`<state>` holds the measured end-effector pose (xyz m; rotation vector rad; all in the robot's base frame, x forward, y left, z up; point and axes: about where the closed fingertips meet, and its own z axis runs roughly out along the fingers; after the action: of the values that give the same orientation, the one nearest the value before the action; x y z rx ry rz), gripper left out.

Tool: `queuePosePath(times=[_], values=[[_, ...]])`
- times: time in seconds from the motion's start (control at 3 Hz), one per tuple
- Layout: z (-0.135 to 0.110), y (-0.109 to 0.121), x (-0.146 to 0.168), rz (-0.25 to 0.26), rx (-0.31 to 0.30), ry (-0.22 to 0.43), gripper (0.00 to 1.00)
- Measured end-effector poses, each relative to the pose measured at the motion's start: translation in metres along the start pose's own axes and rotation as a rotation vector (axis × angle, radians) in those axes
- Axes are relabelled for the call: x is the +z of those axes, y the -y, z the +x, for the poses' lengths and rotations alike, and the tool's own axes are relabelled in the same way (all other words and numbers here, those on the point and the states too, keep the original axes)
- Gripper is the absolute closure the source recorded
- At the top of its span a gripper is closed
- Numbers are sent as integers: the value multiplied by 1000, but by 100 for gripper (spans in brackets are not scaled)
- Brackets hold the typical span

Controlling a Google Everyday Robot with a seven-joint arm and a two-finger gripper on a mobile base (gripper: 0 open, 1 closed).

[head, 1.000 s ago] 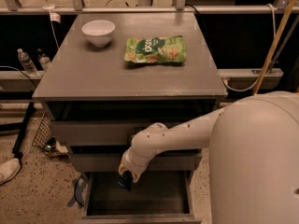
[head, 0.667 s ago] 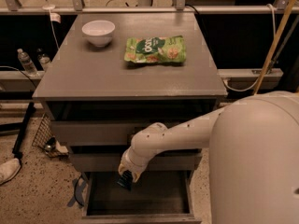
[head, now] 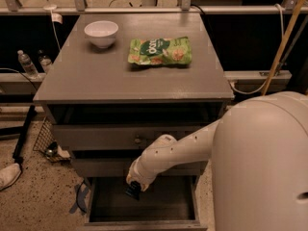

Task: Place rxbar blueberry into bottom drawer

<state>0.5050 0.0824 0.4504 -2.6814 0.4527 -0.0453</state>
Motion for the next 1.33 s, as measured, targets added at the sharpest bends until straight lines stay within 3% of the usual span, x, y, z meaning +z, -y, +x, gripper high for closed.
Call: queuePosePath(times=[1.33], values=[[-4, -50, 79, 128, 66, 49, 100]])
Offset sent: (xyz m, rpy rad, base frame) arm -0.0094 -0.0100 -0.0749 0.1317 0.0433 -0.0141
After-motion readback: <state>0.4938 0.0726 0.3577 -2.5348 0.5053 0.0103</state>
